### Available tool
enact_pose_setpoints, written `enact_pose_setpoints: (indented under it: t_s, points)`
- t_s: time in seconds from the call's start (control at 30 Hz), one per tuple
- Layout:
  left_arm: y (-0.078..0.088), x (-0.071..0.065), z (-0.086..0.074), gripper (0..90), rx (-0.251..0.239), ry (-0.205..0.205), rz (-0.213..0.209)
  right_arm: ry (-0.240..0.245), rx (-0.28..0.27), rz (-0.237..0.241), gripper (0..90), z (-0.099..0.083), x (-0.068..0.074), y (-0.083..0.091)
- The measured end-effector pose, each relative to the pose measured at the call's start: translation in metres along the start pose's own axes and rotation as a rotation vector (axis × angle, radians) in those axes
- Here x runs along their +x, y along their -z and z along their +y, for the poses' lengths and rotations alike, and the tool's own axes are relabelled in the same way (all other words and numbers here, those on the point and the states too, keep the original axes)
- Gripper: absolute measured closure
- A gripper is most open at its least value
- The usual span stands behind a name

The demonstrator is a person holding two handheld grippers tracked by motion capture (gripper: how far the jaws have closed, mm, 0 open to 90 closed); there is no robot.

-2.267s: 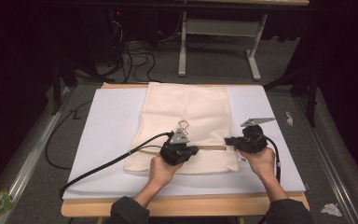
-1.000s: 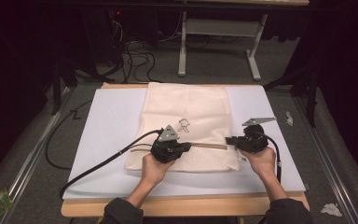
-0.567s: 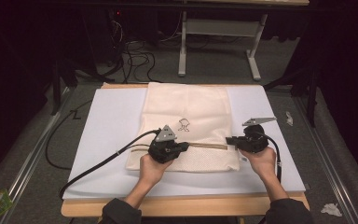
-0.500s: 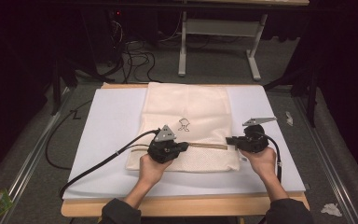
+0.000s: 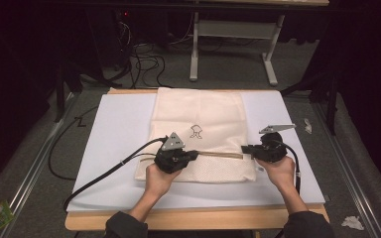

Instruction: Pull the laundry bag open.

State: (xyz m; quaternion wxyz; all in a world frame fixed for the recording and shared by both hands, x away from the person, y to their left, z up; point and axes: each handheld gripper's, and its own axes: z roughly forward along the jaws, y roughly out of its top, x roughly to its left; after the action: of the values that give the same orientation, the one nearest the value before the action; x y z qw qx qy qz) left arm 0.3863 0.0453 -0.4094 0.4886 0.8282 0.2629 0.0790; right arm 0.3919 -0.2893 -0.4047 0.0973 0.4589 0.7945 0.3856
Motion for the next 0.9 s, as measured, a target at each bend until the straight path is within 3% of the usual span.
enact_pose_setpoints:
  t_s: [0.9]
  points:
    - [0.014, 0.01, -0.009, 87.4, -0.015, 0.034, 0.013, 0.006, 0.015, -0.022, 88.5, -0.002, -0.001, -0.003]
